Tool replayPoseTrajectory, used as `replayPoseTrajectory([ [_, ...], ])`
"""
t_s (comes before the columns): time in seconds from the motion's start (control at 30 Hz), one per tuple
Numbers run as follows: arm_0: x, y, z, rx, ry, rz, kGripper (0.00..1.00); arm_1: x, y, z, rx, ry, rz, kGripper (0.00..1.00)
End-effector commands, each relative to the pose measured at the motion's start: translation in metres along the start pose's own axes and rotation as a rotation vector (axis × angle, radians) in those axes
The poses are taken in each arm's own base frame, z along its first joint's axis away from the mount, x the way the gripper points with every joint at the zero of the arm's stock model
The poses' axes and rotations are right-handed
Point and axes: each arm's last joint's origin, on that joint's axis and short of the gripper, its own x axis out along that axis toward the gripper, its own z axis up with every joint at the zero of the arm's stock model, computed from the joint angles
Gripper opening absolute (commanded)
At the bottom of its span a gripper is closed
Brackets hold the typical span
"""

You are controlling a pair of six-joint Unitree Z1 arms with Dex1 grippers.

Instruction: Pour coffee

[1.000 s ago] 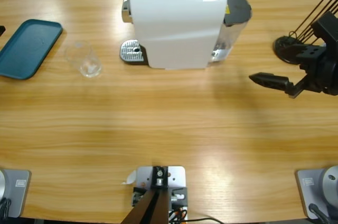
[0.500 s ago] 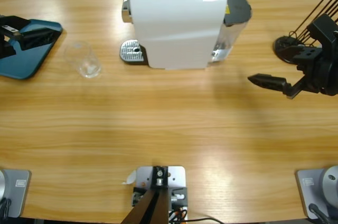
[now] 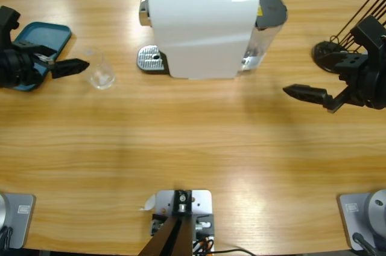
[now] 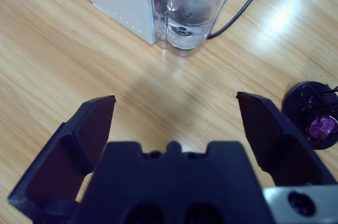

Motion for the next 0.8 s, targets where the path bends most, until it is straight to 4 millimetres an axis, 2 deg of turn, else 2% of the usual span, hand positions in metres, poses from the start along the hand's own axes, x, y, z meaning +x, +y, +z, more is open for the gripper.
replayPoseTrajectory([
  [0.03,0.026,-0.004,-0.01,-0.002,0.075,-0.05,0.996,0.008,0.002,-0.009,-0.009,0.043,0.003,1.0],
  [0.33,0.035,-0.004,-0.011,-0.002,0.089,-0.049,0.996,0.008,0.002,-0.009,-0.009,0.046,0.0,1.0],
  [0.5,0.047,-0.004,-0.013,-0.001,0.11,-0.035,0.996,0.008,0.002,-0.009,-0.009,0.044,-0.002,1.0],
  [0.8,0.059,-0.002,-0.022,0.0,0.164,-0.006,0.996,0.008,0.002,-0.009,-0.009,0.045,-0.004,1.0],
])
